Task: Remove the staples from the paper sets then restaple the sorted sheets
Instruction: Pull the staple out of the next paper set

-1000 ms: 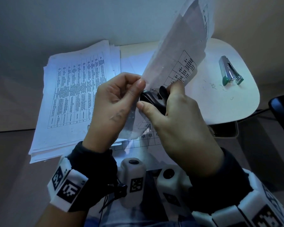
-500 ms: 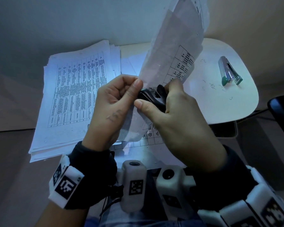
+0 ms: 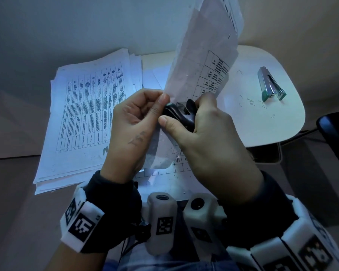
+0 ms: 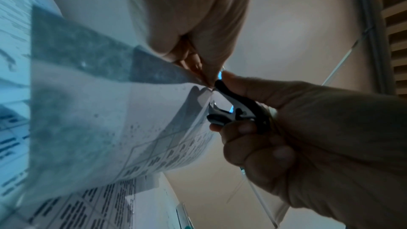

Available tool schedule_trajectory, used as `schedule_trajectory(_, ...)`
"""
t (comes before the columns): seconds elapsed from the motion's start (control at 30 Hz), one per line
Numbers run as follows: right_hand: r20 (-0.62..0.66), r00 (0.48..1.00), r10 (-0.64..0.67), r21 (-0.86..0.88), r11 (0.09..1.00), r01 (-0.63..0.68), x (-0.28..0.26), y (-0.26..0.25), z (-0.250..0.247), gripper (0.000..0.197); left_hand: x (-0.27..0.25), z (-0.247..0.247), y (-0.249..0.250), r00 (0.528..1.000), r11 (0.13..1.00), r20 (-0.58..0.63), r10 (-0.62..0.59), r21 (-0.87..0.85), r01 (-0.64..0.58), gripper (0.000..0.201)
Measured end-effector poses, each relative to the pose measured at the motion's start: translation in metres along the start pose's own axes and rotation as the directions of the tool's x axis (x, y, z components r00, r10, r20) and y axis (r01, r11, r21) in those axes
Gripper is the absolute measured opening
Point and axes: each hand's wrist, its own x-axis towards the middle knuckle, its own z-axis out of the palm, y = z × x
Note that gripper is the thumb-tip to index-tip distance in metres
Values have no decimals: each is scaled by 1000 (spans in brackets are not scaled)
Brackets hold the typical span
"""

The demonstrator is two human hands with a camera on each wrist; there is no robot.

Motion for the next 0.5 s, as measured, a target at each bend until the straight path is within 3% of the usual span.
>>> schedule_trajectory(0.3, 41, 999, 3, 165, 986, -9, 5, 6, -4, 37, 2, -4, 2, 1000, 1000, 9, -4, -30, 4, 15)
schedule_trajectory(0.5, 31, 993, -115, -81, 990, 117, 2, 5, -2, 38, 1, -3, 6, 999, 1000, 33, -22, 18, 21, 5)
